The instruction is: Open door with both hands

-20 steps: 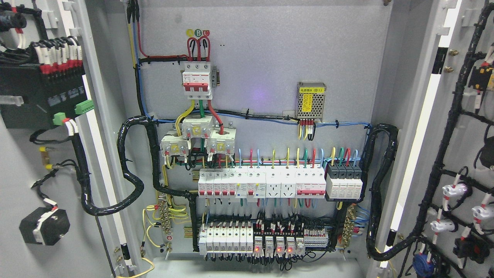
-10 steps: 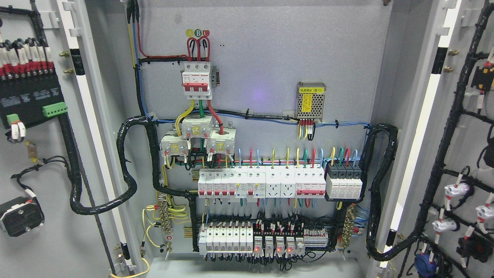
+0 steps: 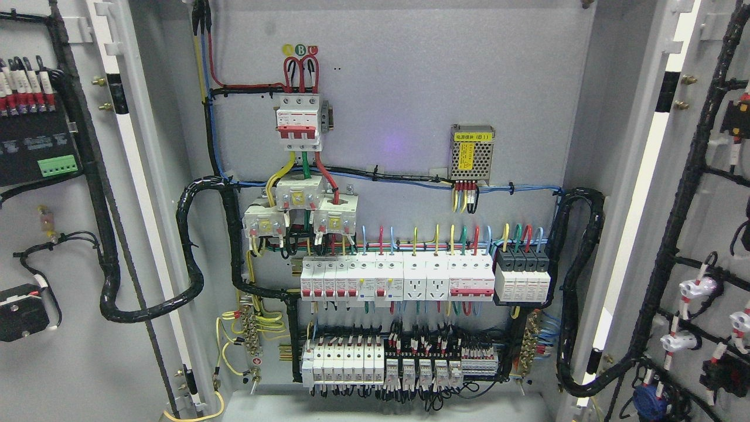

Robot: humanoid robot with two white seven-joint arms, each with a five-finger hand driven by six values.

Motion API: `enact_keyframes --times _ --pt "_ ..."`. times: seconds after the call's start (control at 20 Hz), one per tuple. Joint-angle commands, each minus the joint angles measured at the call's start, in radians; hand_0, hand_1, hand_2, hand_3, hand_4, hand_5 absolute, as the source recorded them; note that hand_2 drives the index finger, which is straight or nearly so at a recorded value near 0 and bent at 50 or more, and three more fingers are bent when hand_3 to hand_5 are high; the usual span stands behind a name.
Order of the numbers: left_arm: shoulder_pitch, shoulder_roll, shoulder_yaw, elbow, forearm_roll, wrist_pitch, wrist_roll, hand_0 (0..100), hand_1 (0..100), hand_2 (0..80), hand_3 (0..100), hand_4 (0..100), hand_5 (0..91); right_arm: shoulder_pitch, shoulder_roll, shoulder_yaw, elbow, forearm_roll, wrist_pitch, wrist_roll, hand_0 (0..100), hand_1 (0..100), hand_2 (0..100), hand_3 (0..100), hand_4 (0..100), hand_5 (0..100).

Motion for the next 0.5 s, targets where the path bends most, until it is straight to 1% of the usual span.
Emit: enact_keyframes --times 0.0,0.1,0.2,0.45 --pt "-0.035 0.059 0.04 0.11 -0.003 -0.955 0.002 0 0 0.0 0 0 0.0 0.001 0.024 -0.045 0.031 -0.003 -0.001 0.001 0 0 0 0 0 0" --pt "-0.033 0.049 0.005 0.101 -0.008 -0.955 0.002 0 0 0.0 0 0 0.0 0.001 0.033 -0.048 0.031 -0.001 0.001 0.001 0 0 0 0 0 0" --pt "-0.032 0.029 -0.053 0.069 -0.009 -0.955 0.002 0 0 0.0 0 0 0.0 0.001 0.039 -0.051 0.031 -0.001 -0.001 0.002 0 0 0 0 0 0" --pt "-0.007 -0.033 -0.205 -0.041 -0.009 -0.955 0.002 0 0 0.0 0 0 0.0 0.001 0.037 -0.037 0.022 -0.003 -0.001 0.002 0 0 0 0 0 0"
